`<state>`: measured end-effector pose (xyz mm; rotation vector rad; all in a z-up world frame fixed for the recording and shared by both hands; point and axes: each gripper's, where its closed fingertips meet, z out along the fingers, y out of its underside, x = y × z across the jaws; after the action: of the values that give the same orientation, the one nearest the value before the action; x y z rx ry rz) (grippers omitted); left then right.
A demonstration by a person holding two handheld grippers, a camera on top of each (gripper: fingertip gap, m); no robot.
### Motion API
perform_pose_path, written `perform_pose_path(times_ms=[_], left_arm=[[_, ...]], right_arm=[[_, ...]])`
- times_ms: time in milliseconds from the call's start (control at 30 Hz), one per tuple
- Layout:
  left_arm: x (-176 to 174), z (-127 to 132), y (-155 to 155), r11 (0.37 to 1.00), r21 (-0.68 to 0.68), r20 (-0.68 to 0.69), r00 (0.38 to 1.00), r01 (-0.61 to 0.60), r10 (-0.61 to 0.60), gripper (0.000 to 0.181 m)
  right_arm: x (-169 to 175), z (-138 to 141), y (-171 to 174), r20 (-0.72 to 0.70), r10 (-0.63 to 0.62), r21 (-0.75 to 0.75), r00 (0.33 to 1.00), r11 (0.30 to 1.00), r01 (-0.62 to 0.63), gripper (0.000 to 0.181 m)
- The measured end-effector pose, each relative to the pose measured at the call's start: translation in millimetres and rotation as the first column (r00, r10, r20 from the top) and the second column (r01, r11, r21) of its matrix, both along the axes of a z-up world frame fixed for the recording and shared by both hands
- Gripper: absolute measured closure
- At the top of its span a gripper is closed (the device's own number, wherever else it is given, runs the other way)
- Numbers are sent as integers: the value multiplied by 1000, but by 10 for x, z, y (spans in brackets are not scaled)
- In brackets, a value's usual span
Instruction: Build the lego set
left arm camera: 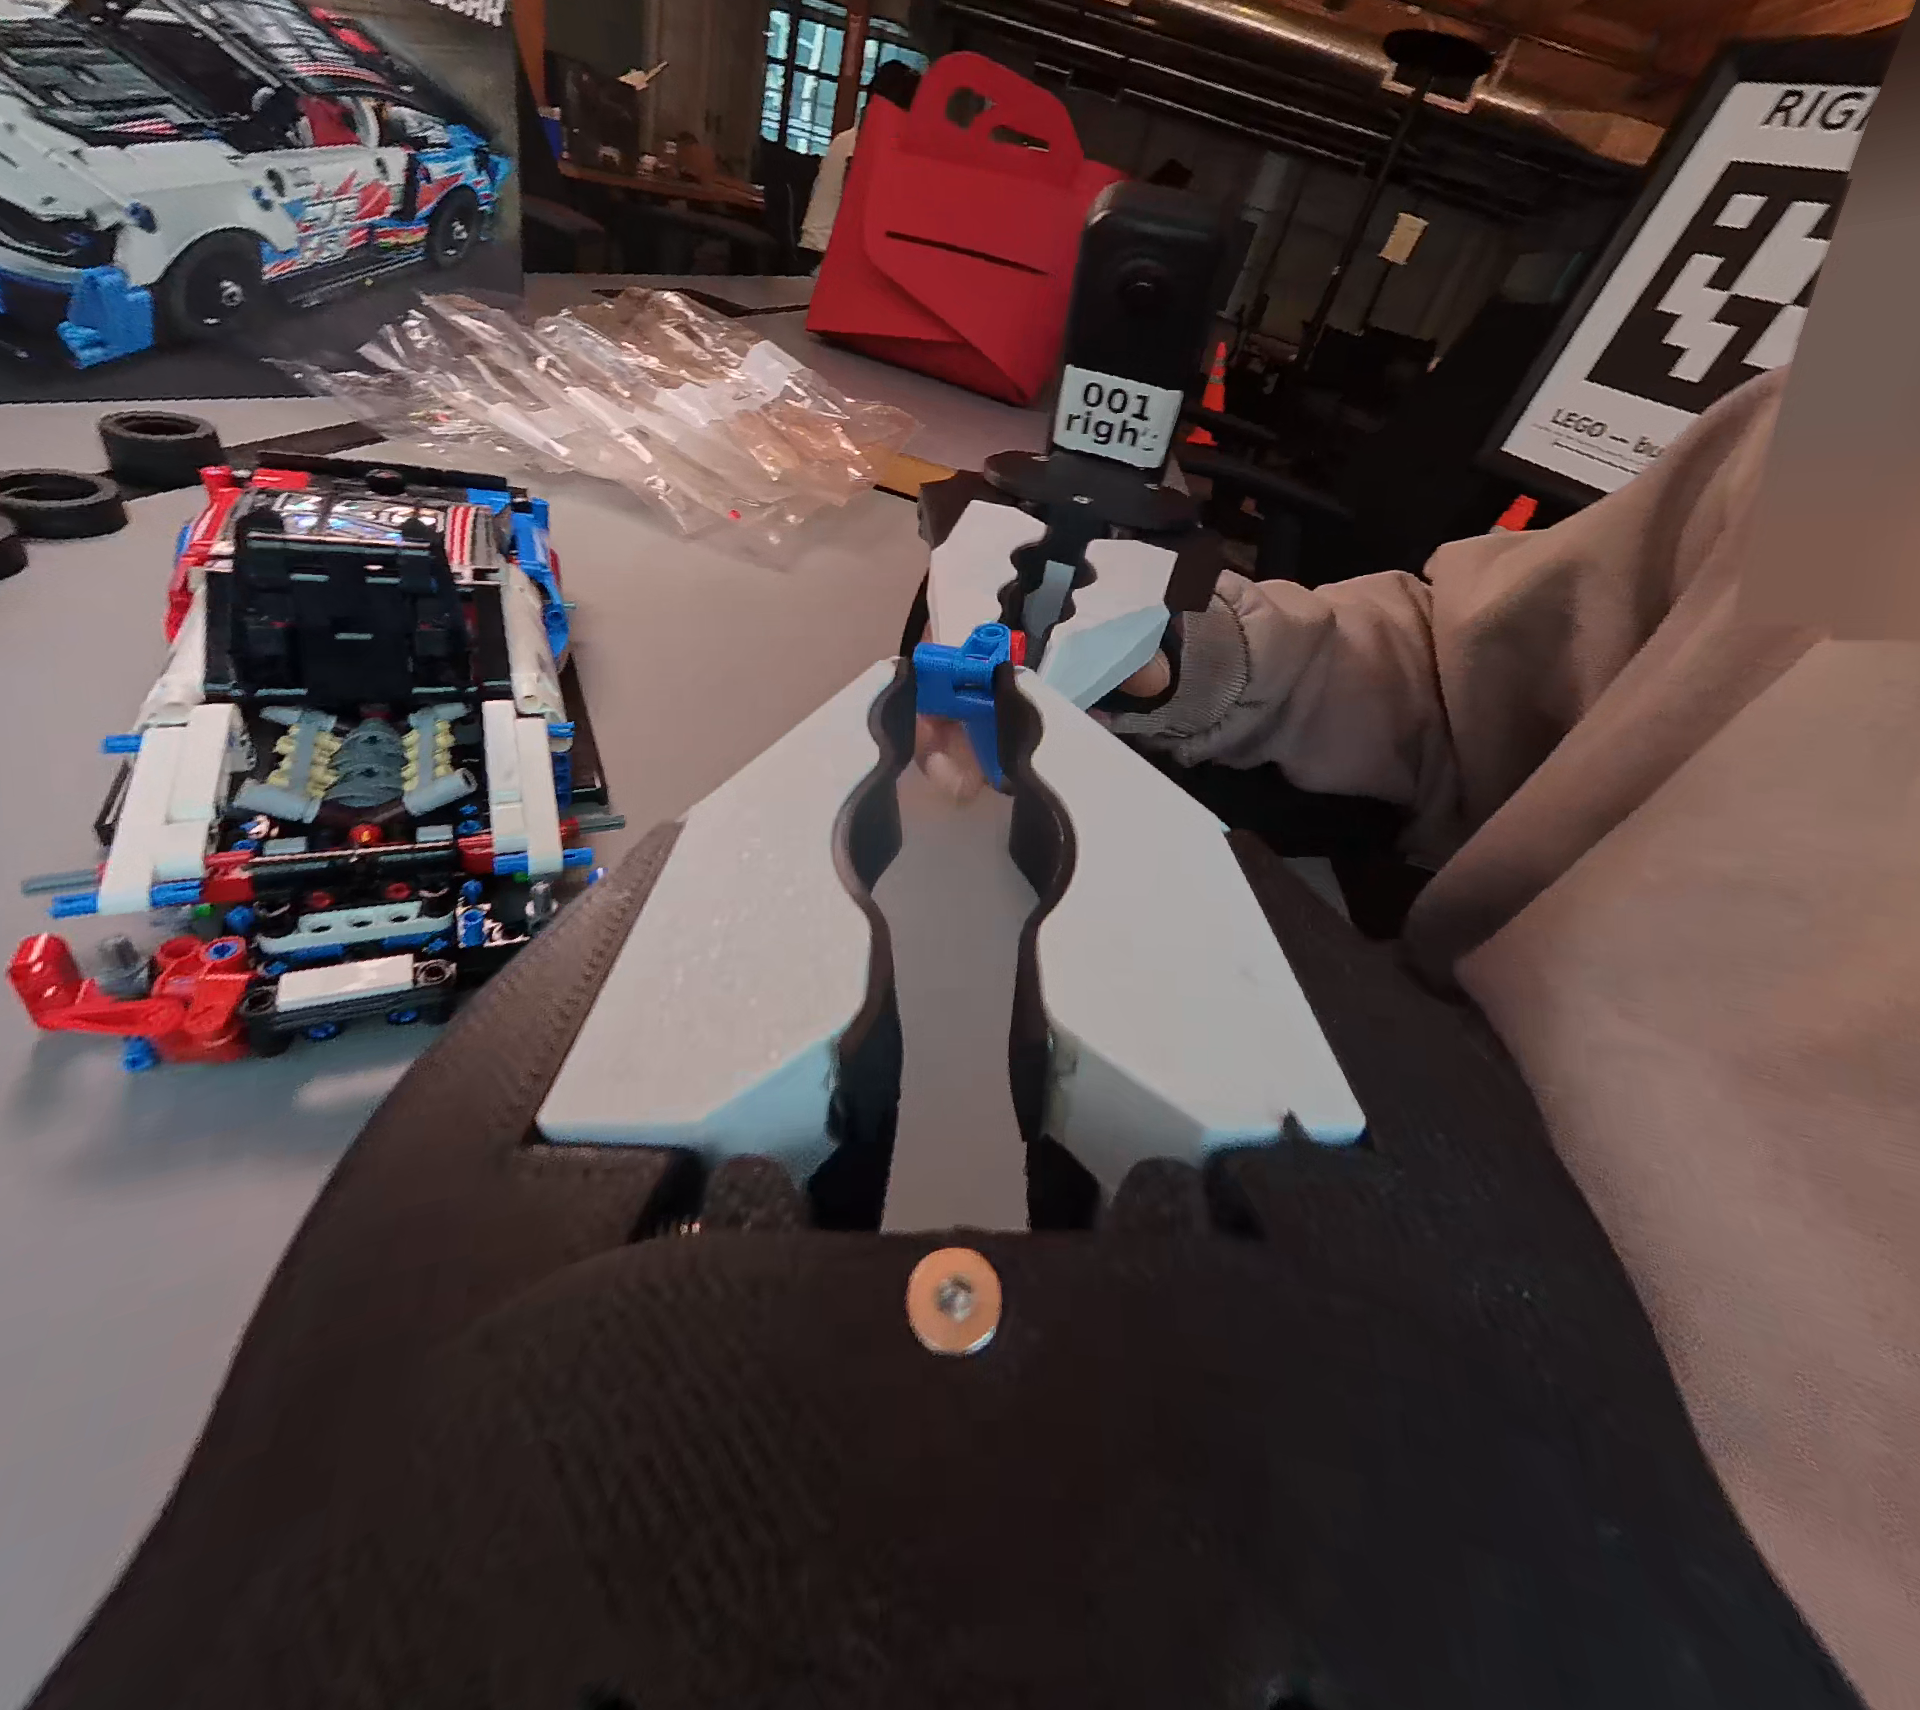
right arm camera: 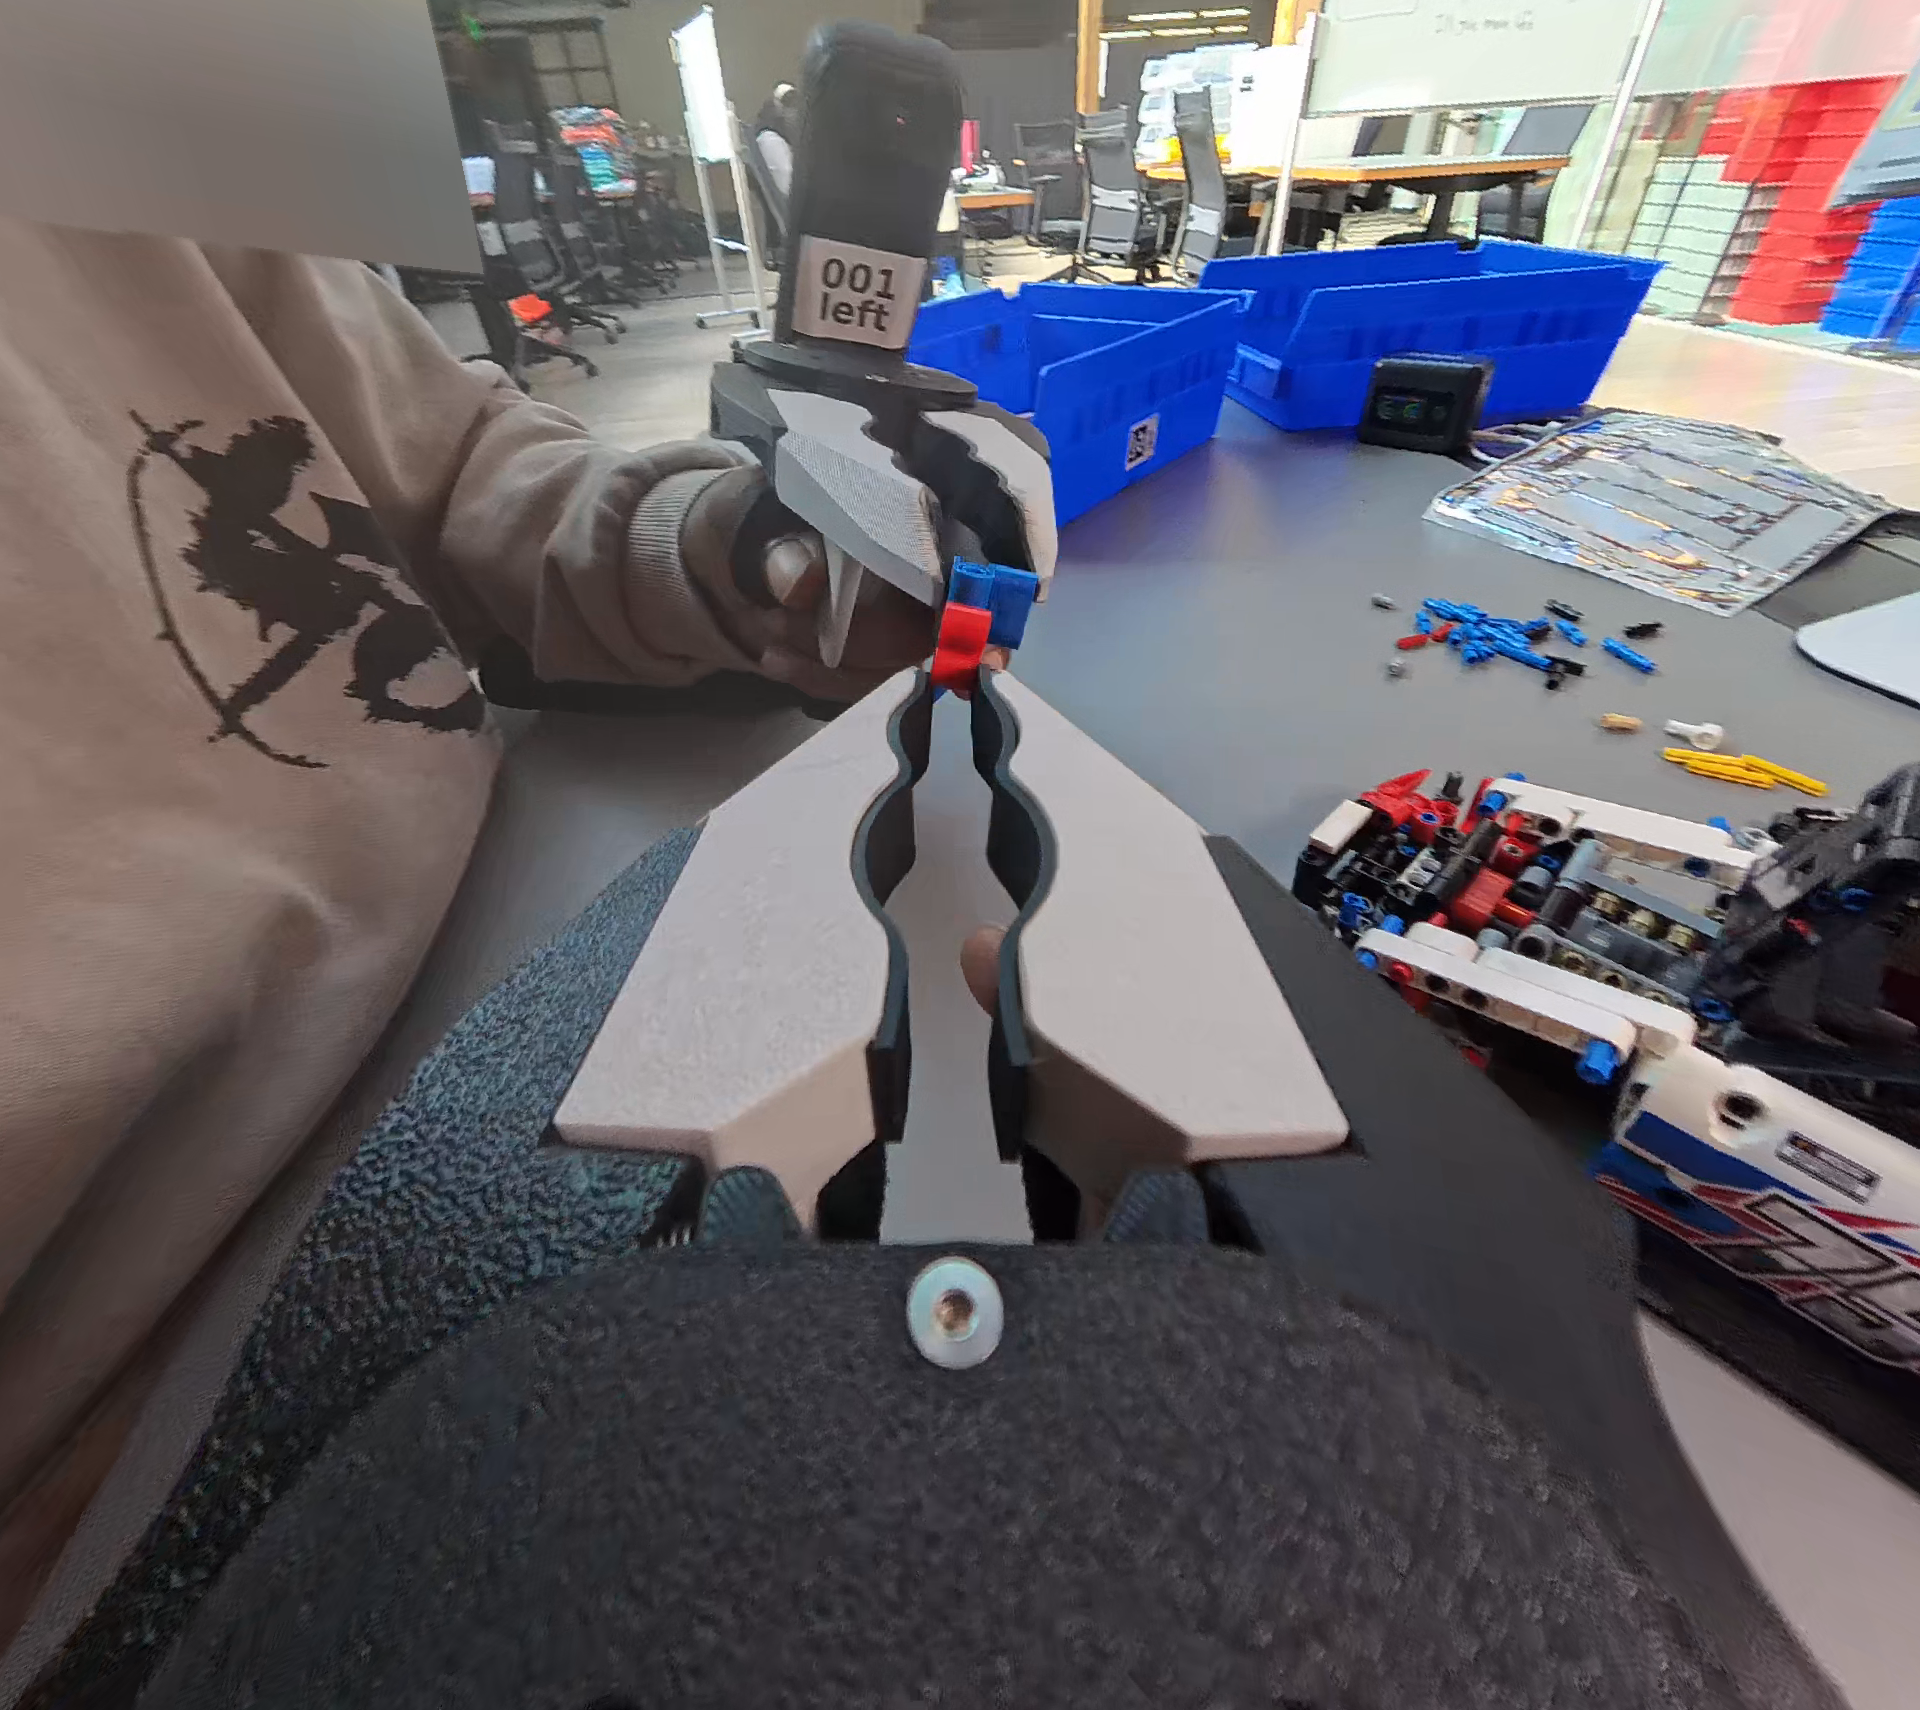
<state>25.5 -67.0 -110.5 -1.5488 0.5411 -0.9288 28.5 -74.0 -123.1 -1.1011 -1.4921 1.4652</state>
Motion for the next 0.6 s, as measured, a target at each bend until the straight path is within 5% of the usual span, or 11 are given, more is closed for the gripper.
perform_pose_path(times_ms=[600], left_arm=[[-106,-150,122,992,-126,98,995,18,-5,169]], right_arm=[[-61,-86,160,64,-49,-157,997,986,59,177]])
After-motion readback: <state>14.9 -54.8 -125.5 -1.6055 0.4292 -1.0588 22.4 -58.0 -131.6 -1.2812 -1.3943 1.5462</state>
